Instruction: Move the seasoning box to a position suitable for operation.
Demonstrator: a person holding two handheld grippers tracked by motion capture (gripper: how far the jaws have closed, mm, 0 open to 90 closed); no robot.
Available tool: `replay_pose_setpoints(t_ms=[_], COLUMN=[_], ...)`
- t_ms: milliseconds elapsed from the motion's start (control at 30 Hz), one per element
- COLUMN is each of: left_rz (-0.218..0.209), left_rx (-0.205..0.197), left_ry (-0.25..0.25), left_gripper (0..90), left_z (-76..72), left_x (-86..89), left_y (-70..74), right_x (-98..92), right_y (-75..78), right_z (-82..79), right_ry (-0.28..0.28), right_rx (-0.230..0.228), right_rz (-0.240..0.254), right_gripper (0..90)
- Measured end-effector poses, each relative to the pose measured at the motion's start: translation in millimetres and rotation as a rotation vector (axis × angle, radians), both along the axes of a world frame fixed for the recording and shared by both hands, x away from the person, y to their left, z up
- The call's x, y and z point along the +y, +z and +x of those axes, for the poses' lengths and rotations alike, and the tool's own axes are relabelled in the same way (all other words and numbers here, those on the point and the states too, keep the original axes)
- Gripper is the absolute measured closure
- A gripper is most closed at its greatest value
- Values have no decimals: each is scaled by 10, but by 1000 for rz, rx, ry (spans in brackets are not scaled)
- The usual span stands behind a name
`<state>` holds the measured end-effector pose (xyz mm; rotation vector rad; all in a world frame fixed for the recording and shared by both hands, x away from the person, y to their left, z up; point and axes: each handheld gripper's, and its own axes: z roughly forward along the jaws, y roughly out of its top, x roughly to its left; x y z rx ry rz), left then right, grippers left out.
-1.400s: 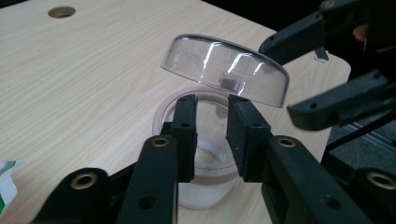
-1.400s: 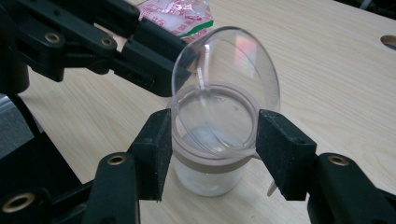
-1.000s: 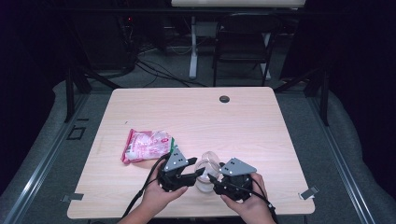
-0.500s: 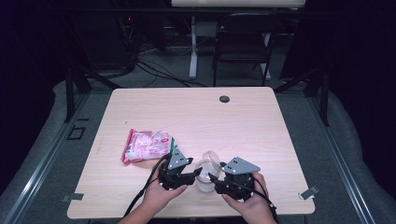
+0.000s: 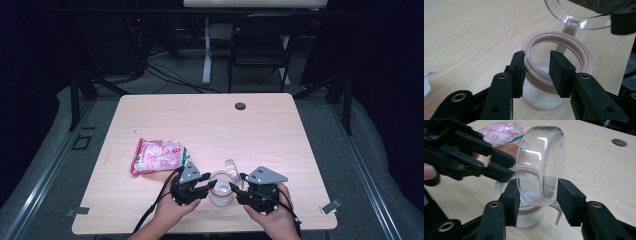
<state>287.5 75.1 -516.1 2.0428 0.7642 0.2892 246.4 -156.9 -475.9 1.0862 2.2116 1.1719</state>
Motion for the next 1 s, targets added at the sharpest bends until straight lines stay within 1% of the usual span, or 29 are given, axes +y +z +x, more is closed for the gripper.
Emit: replay_pose_setpoints(t_ms=[33,67,167,200,267,333,367,433,500,533,567,600,633,667,700,733,767,800,833,867,967,1000], left_rz=[3,1,6,4,2,1,1,1,0,2,-7,-7,-34,-34,-36,-36,-43,-43,-47,-35,-30,-30], left_rx=[4,4,-5,-5,-4,1,4,4,12,7,-13,-13,-15,-15,-29,-29,-32,-32,-33,-38,-44,-44], left_ry=[-3,-1,-2,-2,0,0,-1,3,0,4,18,18,34,34,48,48,62,62,83,87,120,120], left_gripper=[650,650,651,649,649,649,649,648,627,617,606,604,601,601,600,599,599,599,599,598,599,598], left_z=[4,1,-7,-8,-8,-3,1,1,0,-3,1,1,9,9,9,9,9,9,1,1,-9,-9], left_x=[4,1,-1,-4,-6,-5,-5,-6,-2,3,37,37,90,90,137,137,187,187,230,258,347,347], left_y=[4,2,2,0,0,1,-1,-3,3,13,43,43,76,76,100,100,118,118,126,132,139,139], right_x=[-30,-64,-191,-230,-272,-263,-263,-221,-182,-167,-133,-133,-120,-121,-118,-118,-119,-119,-115,-122,-122,-122], right_y=[2,1,-10,-23,-61,-101,-101,-143,-184,-201,-225,-225,-237,-235,-238,-238,-238,-238,-243,-240,-243,-243], right_z=[9,20,58,74,101,123,123,149,158,162,171,171,193,208,228,228,276,276,325,348,438,438], right_ry=[-12,-27,-68,-74,-70,-68,-68,-74,-78,-78,-82,-82,-85,-83,-80,-80,-63,-63,-63,-54,-34,-34], right_rx=[3,6,33,44,70,77,77,77,83,86,78,78,60,65,65,65,66,66,57,59,60,60], right_rz=[-2,7,54,78,137,154,154,128,112,109,85,85,69,69,80,80,83,83,97,90,108,108], right_gripper=[560,570,586,585,578,569,569,565,593,606,623,623,674,690,701,701,715,715,727,730,742,742])
